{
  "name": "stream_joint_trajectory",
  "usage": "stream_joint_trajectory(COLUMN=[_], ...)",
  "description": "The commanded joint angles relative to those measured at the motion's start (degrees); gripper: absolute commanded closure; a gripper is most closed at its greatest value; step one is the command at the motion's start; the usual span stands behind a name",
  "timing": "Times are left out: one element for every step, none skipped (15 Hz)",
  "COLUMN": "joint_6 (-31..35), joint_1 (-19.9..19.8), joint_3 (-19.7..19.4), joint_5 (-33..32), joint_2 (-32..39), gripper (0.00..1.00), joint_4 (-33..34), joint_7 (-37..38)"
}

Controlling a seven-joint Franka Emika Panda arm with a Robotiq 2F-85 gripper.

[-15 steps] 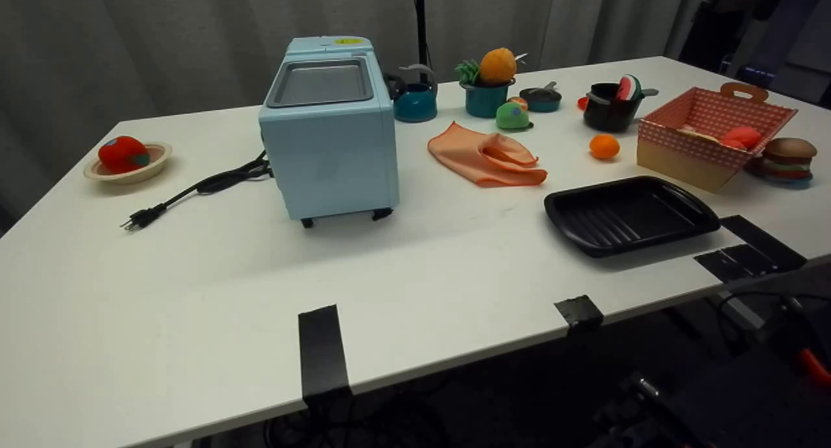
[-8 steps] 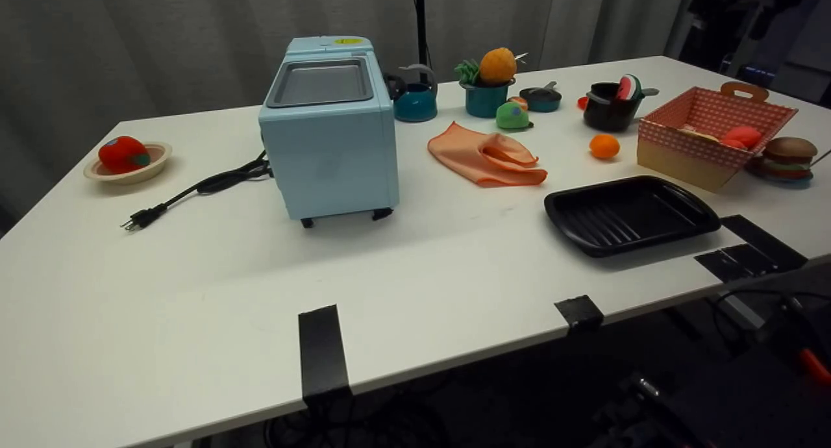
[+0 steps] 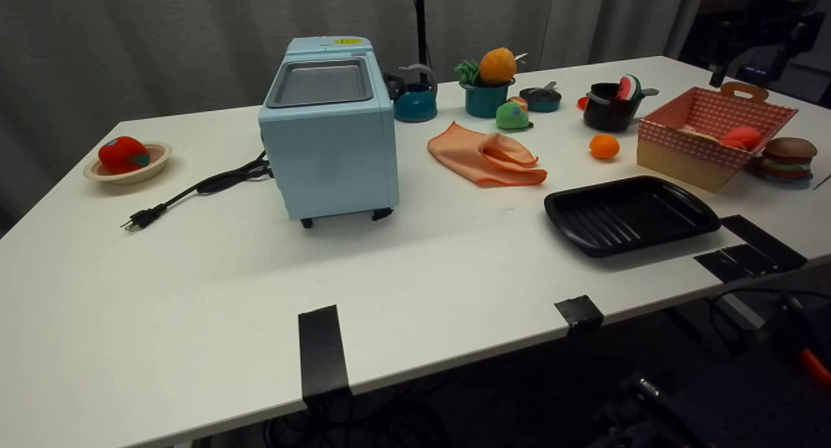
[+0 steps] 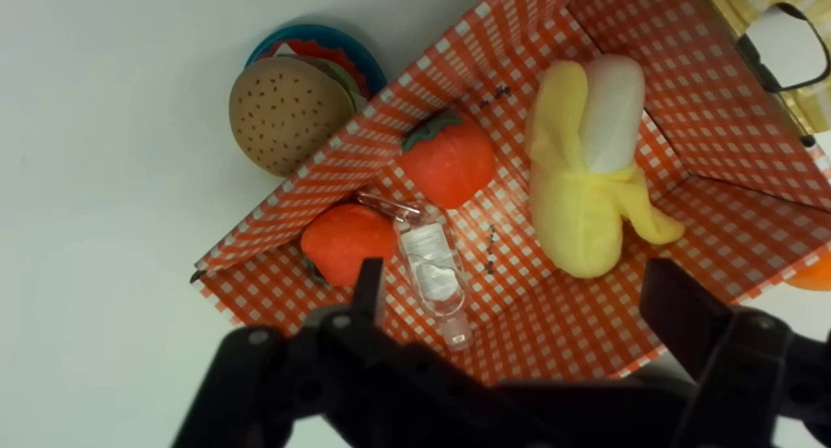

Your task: Put the banana plush toy on the black tray

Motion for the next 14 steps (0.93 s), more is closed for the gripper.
stream_joint_trajectory(joint_6=[0.5, 0.4, 0.5, 0.6, 0.8, 0.9, 1.1, 1.4, 1.7, 2.1, 2.7, 3.2, 4.0, 4.5], joint_1=[-1.8, -1.9, -1.9, -1.9, -1.8, -1.8, -1.8, -1.7, -1.6, -1.6, -1.6, -1.5, -1.4, -1.4], joint_3=[1.7, 2.0, 2.2, 2.5, 2.8, 3.0, 3.4, 3.7, 4.0, 4.3, 4.6, 4.9, 5.2, 5.4], joint_5=[0.7, 0.7, 0.7, 0.7, 0.6, 0.6, 0.8, 0.8, 0.8, 0.9, 1.1, 1.1, 1.0, 0.8], joint_2=[3.9, 4.6, 5.1, 5.6, 6.0, 6.5, 6.9, 7.4, 7.9, 8.4, 8.8, 9.4, 9.9, 10.4], gripper=[0.00, 0.00, 0.00, 0.00, 0.00, 0.00, 0.00, 0.00, 0.00, 0.00, 0.00, 0.00, 0.00, 0.00], joint_4=[2.1, 2.1, 2.0, 1.7, 1.5, 1.4, 1.3, 1.3, 1.3, 1.3, 1.3, 1.4, 1.2, 1.2], joint_7=[-1.4, -1.3, -1.3, -1.3, -1.2, -1.2, -1.2, -1.1, -1.0, -1.0, -0.9, -0.8, -0.7, -0.5])
